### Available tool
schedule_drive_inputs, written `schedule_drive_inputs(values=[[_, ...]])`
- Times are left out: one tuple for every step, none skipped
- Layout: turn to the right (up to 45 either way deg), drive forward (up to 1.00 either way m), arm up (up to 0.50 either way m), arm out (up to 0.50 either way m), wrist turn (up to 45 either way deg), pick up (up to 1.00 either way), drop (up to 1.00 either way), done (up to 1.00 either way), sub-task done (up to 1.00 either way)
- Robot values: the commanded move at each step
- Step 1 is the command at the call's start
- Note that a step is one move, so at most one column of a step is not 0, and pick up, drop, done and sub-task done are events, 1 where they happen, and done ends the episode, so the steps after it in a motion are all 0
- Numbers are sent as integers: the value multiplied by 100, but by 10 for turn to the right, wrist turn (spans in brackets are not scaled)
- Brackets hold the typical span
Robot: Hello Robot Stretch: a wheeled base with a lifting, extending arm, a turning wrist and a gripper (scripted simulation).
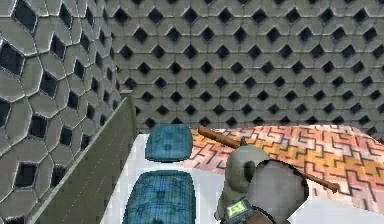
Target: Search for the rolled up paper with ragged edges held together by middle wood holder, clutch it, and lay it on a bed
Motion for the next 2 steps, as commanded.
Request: schedule_drive_inputs(values=[[450,0,0,0,0,0,0,0,0],[450,0,0,0,0,0,0,0,0]])
